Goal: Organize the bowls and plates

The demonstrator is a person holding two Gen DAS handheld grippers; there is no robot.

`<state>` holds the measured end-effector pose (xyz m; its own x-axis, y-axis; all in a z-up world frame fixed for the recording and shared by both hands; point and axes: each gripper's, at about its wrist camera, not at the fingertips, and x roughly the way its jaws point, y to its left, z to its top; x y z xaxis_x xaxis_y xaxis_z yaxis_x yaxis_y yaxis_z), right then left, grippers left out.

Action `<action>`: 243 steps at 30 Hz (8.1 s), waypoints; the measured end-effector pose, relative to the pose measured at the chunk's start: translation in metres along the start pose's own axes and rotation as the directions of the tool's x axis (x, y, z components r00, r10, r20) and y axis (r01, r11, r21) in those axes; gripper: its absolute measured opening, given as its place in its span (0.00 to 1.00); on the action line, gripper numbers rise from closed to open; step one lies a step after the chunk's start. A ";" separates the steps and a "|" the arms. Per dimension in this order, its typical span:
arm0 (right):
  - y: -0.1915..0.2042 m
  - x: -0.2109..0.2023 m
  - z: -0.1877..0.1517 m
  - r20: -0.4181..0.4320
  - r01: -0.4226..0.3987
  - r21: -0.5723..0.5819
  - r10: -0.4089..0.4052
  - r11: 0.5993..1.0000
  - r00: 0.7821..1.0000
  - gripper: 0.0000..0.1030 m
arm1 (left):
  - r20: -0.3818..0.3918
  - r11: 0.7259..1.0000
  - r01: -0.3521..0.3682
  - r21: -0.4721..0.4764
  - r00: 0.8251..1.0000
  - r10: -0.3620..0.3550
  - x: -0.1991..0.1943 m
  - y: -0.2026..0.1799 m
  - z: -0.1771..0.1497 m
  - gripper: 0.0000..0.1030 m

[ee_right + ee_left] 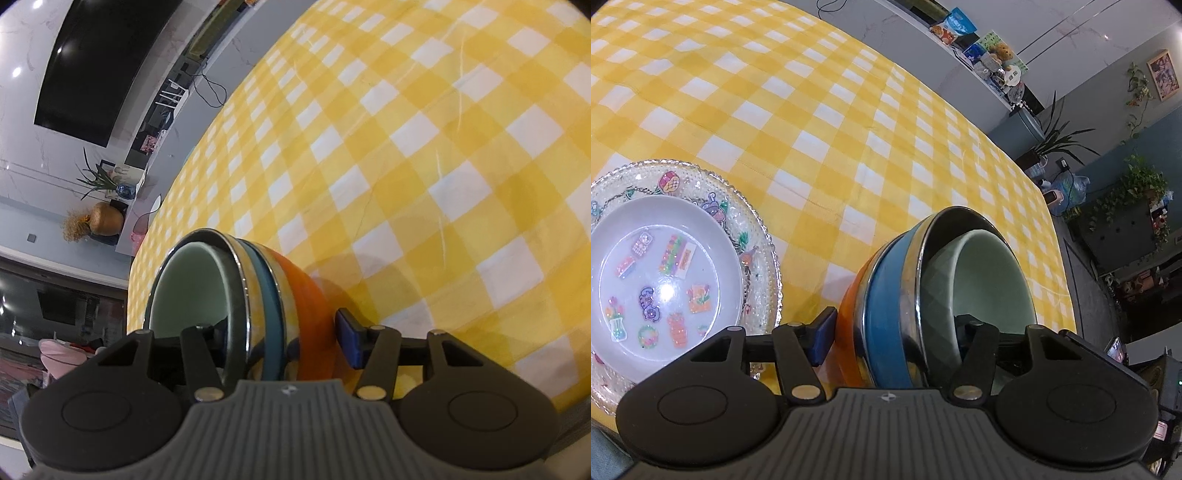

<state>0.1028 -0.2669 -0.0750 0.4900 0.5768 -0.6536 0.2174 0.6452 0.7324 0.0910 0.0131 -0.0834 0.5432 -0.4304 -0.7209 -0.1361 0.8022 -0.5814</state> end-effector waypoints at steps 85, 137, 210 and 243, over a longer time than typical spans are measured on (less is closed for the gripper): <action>0.123 0.086 -0.073 -0.171 -0.022 -0.201 -0.012 0.979 0.985 0.48 | 0.111 0.972 -0.088 -0.217 0.987 0.114 -0.096 0.109 0.038 0.60; 0.144 -0.106 -0.200 0.347 0.303 -0.690 -0.067 0.657 0.936 0.84 | 0.470 0.756 -0.570 0.323 0.790 0.394 -0.219 -0.019 -0.087 0.79; 0.138 -0.086 -0.212 0.296 0.305 -0.687 -0.130 0.660 0.946 0.84 | 0.428 0.762 -0.548 0.345 0.814 0.392 -0.198 -0.009 -0.098 0.79; 0.138 -0.083 -0.214 0.285 0.300 -0.691 -0.134 0.658 0.949 0.84 | 0.448 0.758 -0.554 0.345 0.807 0.385 -0.202 -0.008 -0.099 0.79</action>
<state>-0.0886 -0.1182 0.0392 0.6766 0.3185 -0.6638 -0.2929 0.9436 0.1542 -0.0997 0.0521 0.0292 0.7568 0.1474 -0.6368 -0.1180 0.9890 0.0886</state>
